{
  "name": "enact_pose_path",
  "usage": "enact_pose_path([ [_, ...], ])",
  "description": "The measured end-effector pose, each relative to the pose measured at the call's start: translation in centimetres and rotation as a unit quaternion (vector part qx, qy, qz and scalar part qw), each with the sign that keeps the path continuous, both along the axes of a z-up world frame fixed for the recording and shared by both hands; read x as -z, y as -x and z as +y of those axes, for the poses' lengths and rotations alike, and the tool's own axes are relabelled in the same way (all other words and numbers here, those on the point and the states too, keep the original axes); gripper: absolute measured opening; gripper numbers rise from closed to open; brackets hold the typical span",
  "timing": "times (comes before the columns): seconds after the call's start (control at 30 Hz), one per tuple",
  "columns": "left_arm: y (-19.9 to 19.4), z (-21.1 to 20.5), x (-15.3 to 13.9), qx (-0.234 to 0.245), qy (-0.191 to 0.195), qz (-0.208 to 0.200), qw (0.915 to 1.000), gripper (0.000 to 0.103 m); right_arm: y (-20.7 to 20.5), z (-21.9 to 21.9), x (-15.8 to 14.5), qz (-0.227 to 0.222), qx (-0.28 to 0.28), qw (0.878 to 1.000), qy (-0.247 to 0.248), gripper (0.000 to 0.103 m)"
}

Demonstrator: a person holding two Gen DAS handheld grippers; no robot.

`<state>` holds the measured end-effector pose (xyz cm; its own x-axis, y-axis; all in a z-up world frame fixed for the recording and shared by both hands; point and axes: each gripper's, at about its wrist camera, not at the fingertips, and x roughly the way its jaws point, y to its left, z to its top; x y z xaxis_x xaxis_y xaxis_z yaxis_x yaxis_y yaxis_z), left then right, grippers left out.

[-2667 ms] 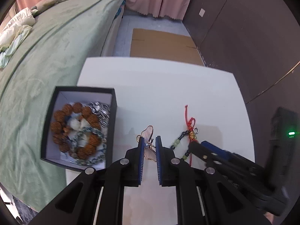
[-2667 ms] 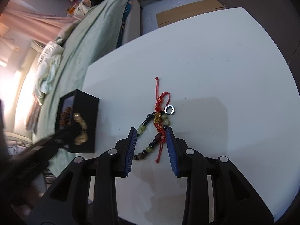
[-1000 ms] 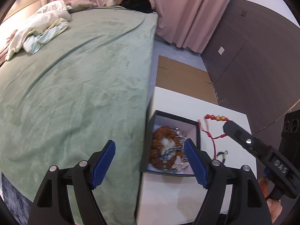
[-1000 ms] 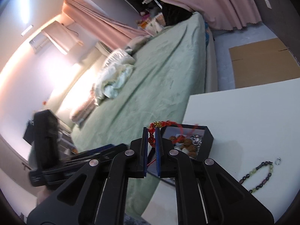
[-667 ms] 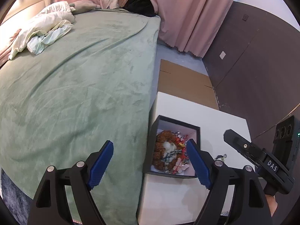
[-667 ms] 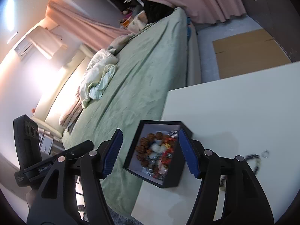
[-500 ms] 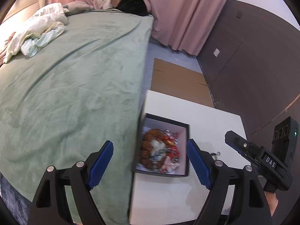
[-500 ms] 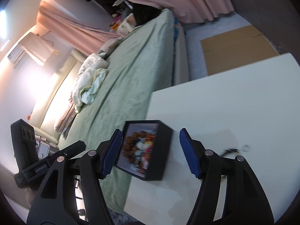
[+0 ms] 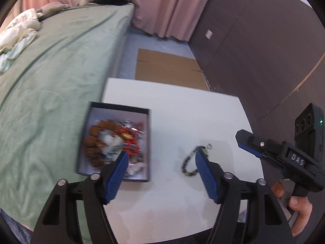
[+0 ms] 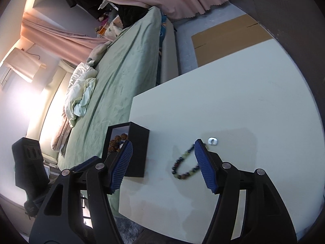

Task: Organize jewelry
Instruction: 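Grasp the dark bead bracelet with the left gripper, then carry dark bead bracelet into box with left gripper while right gripper grasps silver ring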

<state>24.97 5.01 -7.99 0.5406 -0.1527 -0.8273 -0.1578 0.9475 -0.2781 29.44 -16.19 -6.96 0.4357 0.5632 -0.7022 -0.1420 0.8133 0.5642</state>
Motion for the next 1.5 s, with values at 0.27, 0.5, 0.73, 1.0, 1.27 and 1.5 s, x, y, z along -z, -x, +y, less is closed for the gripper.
enact_pose_path([
  [0.27, -2.5, -4.8, 3.5, 0.037, 0.000, 0.031, 0.9989, 0.040, 1.5, -4.3, -0.1, 0.007, 0.028, 1.000, 0.013, 0.064],
  [0.5, -4.2, -6.6, 6.6, 0.043, -0.027, 0.065, 0.9966, 0.031, 2.3, -7.4, -0.5, 0.006, 0.047, 0.999, 0.010, 0.064],
  [0.73, -5.9, -7.7, 9.6, 0.054, -0.057, 0.084, 0.9934, 0.029, 2.5, -8.7, -0.8, 0.002, 0.055, 0.998, 0.007, 0.064],
  [1.0, -6.6, -9.6, 10.0, 0.074, -0.139, 0.077, 0.9845, 0.009, 2.4, -8.2, -0.9, 0.001, 0.050, 0.999, 0.012, 0.064],
  [1.27, -6.1, -7.0, 8.0, 0.068, -0.074, 0.070, 0.9925, 0.005, 1.8, -5.9, 0.4, 0.008, 0.032, 0.998, 0.045, 0.064],
  [1.5, -4.9, -5.8, 4.7, 0.063, -0.047, 0.042, 0.9960, 0.005, 0.6, -3.0, 2.1, 0.019, -0.010, 0.997, 0.069, 0.046],
])
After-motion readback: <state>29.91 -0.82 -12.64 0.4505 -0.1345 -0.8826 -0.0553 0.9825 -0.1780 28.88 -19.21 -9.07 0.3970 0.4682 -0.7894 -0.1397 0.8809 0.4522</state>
